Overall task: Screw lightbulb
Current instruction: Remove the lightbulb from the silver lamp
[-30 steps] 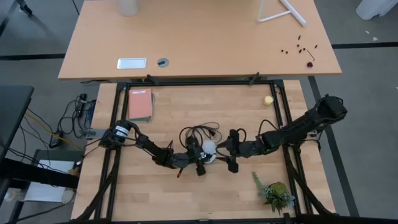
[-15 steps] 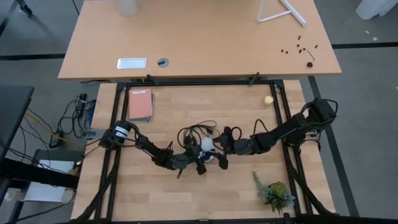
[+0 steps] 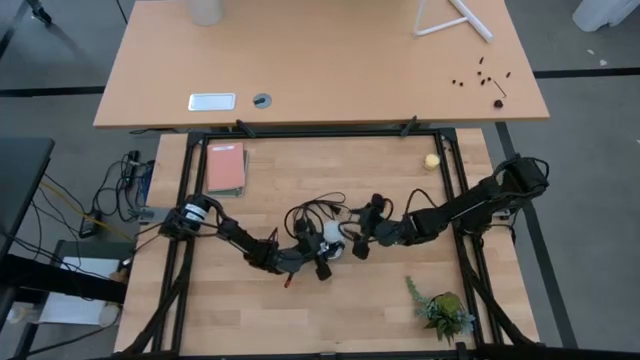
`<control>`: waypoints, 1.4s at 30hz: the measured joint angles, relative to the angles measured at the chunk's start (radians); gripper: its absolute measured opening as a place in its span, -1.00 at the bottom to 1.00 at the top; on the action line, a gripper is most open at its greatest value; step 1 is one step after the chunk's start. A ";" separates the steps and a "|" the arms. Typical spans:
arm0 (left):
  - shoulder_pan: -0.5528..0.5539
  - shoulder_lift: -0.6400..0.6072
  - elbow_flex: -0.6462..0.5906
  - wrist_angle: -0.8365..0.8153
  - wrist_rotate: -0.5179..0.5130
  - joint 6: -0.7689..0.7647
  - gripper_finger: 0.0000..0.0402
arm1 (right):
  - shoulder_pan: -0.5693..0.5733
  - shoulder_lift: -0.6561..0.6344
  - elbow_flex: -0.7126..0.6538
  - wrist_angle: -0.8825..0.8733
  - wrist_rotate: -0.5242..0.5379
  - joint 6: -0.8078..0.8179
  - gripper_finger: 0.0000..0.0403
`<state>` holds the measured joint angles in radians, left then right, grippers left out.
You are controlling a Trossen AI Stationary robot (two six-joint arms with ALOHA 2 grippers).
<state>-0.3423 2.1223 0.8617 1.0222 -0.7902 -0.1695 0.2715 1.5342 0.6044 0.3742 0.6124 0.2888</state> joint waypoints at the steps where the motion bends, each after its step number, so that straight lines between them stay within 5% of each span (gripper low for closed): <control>1: -0.001 0.000 0.000 0.000 0.002 0.001 -0.08 | 0.001 -0.016 -0.001 -0.044 0.045 0.031 0.36; 4: -0.003 0.000 0.001 -0.002 0.004 0.001 -0.08 | 0.009 -0.068 -0.001 -0.078 0.081 0.079 0.32; 8: 0.000 0.000 0.001 -0.002 0.002 0.001 -0.08 | 0.018 -0.089 0.000 -0.039 -0.146 0.055 0.31; 11: -0.001 0.000 0.001 0.003 0.003 0.001 -0.08 | 0.016 -0.077 0.001 -0.030 -0.222 0.058 0.31; 19: -0.001 0.000 0.002 -0.006 -0.005 -0.018 -0.08 | 0.015 0.051 0.060 0.044 -0.215 0.028 0.31; 28: 0.000 0.000 0.002 -0.006 -0.021 -0.019 -0.09 | 0.005 0.044 0.080 0.044 -0.130 0.006 0.30; 37: -0.007 -0.001 0.002 0.001 -0.030 -0.014 -0.08 | 0.002 0.034 0.076 -0.271 0.042 0.230 0.23; 42: -0.007 0.000 0.002 0.006 -0.031 -0.014 -0.09 | 0.013 0.033 0.078 -0.198 -0.108 0.163 0.21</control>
<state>-0.3492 2.1223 0.8635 1.0284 -0.8207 -0.1833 0.2844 1.5671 0.6827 0.1764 0.5048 0.4521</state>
